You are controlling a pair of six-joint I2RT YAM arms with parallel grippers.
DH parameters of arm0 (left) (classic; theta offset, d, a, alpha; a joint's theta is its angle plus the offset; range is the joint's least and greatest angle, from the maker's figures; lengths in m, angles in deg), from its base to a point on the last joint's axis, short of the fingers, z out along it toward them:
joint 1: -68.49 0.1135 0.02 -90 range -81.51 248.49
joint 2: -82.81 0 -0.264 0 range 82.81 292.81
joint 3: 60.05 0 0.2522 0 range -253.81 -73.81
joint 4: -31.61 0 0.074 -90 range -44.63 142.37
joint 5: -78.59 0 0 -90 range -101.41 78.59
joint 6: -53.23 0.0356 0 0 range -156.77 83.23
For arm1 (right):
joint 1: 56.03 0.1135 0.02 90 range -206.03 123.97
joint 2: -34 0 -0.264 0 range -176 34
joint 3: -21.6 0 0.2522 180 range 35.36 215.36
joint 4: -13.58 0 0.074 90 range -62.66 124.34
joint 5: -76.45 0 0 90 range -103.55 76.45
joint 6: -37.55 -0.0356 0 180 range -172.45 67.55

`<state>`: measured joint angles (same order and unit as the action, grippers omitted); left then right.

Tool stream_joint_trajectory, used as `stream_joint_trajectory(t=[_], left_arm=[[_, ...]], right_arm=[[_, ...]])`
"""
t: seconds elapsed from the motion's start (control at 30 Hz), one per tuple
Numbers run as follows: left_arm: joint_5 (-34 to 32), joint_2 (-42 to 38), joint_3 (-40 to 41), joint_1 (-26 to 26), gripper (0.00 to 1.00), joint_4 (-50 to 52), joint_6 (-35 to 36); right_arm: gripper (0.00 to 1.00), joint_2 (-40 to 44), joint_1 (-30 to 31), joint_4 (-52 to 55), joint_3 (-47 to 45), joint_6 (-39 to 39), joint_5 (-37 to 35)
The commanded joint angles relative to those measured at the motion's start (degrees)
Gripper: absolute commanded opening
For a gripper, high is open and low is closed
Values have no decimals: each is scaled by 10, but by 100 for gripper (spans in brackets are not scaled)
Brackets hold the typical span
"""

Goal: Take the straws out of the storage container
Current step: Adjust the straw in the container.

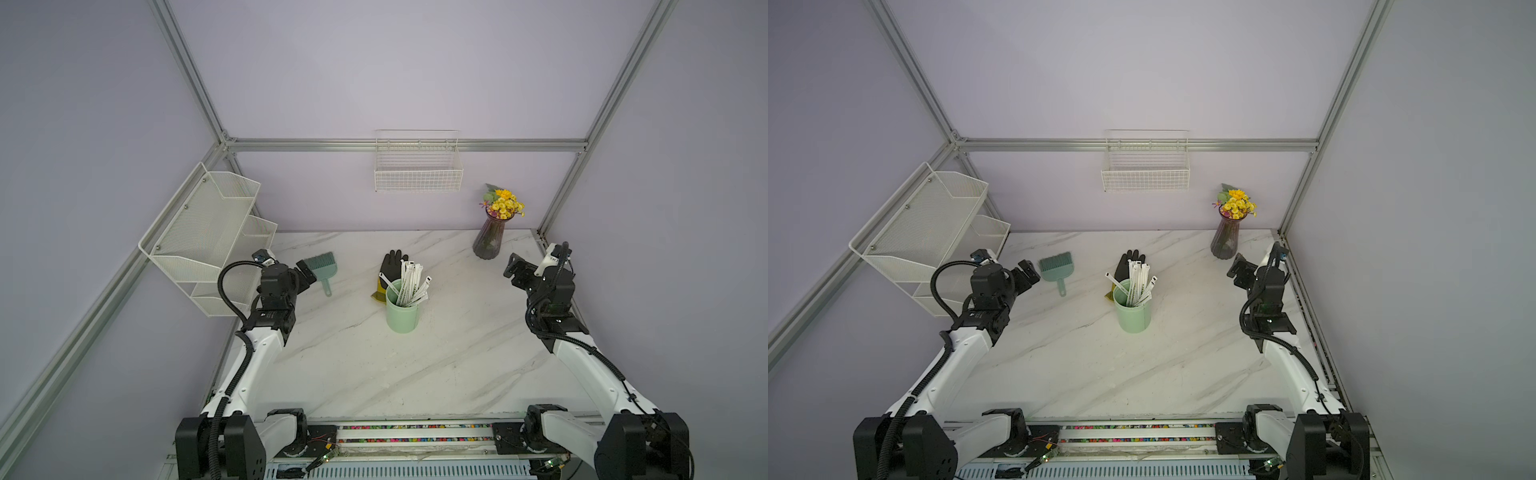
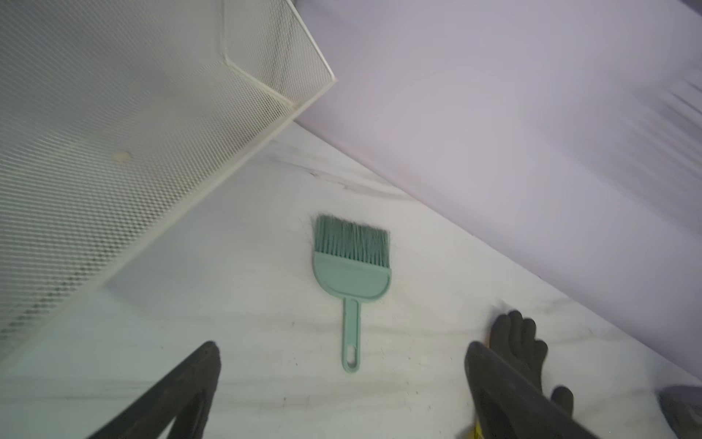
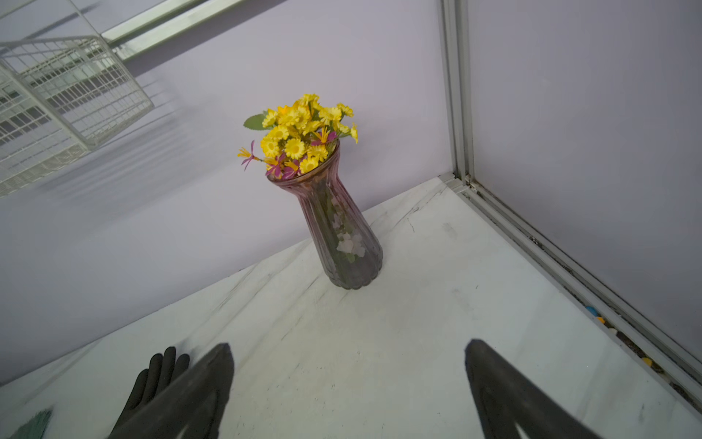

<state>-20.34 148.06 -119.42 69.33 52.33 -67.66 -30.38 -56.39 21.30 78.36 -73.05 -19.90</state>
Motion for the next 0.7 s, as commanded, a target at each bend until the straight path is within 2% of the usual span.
stream_joint_trajectory(t=[0.0, 0.07, 0.2, 0.23, 0.27, 0.3, 0.33, 0.37, 0.43, 0.47, 0.67], left_arm=[[76, 2, 1, -44, 100, 18, -3], [76, 10, -8, -68, 100, 37, 4], [81, 25, -34, -110, 100, 86, 17], [79, 27, -39, -119, 100, 96, 19], [75, 28, -44, -127, 100, 106, 19], [73, 27, -46, -134, 100, 113, 19], [70, 25, -48, -139, 100, 118, 19], [70, 22, -49, -144, 100, 123, 19], [79, 15, -48, -150, 100, 126, 21], [82, 11, -47, -151, 100, 129, 20], [99, -12, -36, -157, 100, 133, 15]], right_arm=[[97, -26, 1, 172, 39, -5, 100], [97, -25, 16, 196, 45, 0, 122], [97, -7, 105, 250, 66, 31, 81], [93, -4, 126, 261, 72, 35, 78], [84, -4, 150, 273, 78, 37, 78], [71, -6, 169, 289, 85, 33, 78], [52, -8, 181, 302, 91, 27, 82], [38, -11, 192, 313, 93, 18, 92], [18, -13, 216, 319, 91, 3, 107], [0, -15, 232, 320, 90, -5, 108], [0, -38, 321, 321, 102, -55, 105]])
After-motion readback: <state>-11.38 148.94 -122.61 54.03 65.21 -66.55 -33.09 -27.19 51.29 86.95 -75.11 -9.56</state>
